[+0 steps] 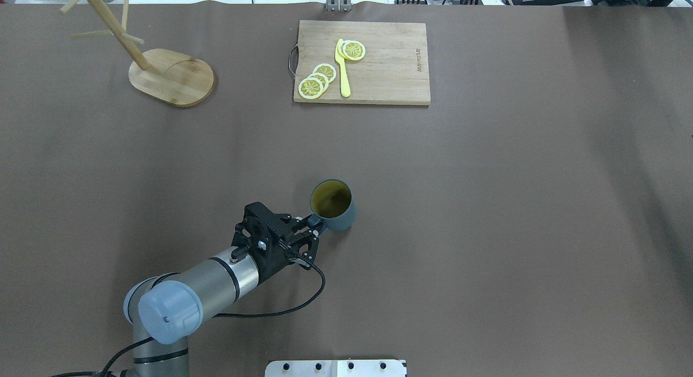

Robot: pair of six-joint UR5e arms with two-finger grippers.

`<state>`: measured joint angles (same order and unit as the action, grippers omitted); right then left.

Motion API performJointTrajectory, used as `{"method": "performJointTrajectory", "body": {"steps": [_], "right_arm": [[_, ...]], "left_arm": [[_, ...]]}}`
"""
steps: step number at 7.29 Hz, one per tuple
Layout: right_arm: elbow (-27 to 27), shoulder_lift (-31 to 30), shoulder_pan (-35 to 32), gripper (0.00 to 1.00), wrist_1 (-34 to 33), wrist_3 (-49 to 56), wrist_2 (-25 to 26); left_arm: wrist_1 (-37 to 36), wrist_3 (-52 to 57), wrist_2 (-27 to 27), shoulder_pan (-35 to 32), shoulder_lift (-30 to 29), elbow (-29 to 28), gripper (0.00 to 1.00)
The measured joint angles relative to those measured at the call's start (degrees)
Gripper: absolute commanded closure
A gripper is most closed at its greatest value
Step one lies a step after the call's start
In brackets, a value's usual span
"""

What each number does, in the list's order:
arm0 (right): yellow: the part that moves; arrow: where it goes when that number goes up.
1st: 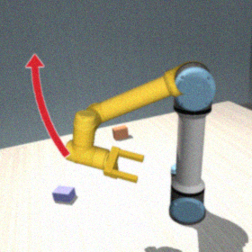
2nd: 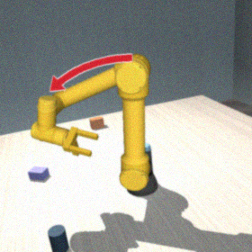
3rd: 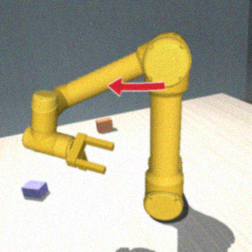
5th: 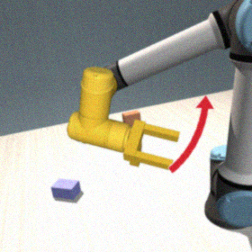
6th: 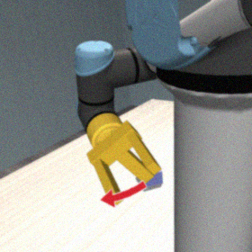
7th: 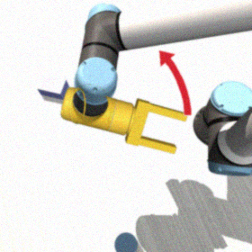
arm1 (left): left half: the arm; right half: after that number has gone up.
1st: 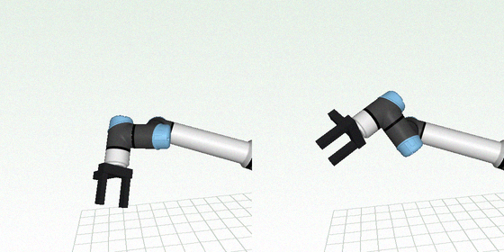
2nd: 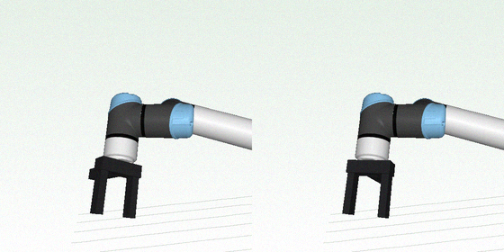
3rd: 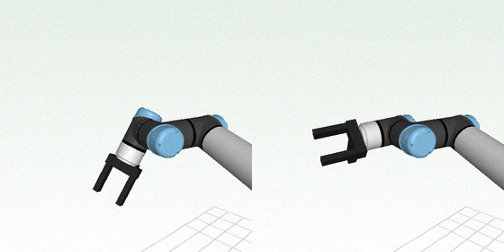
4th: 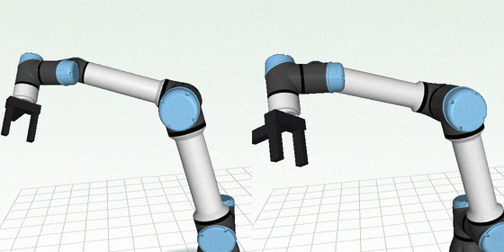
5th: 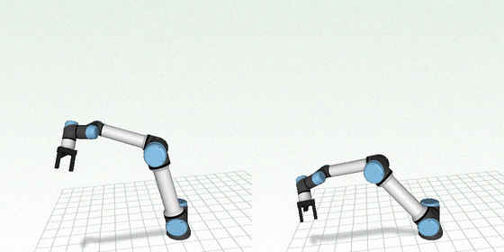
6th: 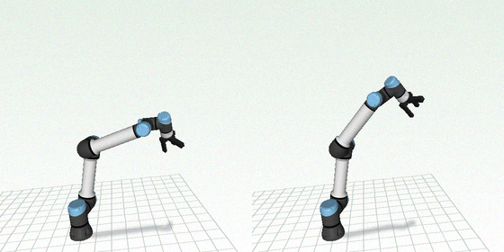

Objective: Hang cup on storage rack
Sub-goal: 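Lift the blue mug and carry it toward the wooden rack with the left gripper, then hook the blue mug's handle onto a wooden rack peg with the left gripper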

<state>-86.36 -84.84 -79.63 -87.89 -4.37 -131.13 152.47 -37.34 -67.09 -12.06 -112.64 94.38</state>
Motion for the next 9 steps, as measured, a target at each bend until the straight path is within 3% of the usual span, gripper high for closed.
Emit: {"method": "performJointTrajectory", "body": {"steps": [2, 4, 7, 9], "right_arm": [[0.0, 0.0, 0.0, 0.0, 0.0, 0.1, 0.4], [-0.1, 0.0, -0.1, 0.0, 0.0, 0.1, 0.7], [-0.5, -0.3, -0.1, 0.0, 0.0, 0.1, 1.4], [-1.4, -0.7, -0.2, 0.0, 0.0, 0.1, 2.3]], "left_arm": [[0.6, -3.4, -1.2, -3.8, -0.1, 1.4, 1.0], [2.5, -16.0, -5.0, -9.6, -0.1, 1.7, 1.0], [2.8, -45.5, -19.5, -24.6, -0.4, 0.9, 1.0], [2.4, -58.1, -31.1, -35.1, -1.6, -3.0, 1.0]]}}
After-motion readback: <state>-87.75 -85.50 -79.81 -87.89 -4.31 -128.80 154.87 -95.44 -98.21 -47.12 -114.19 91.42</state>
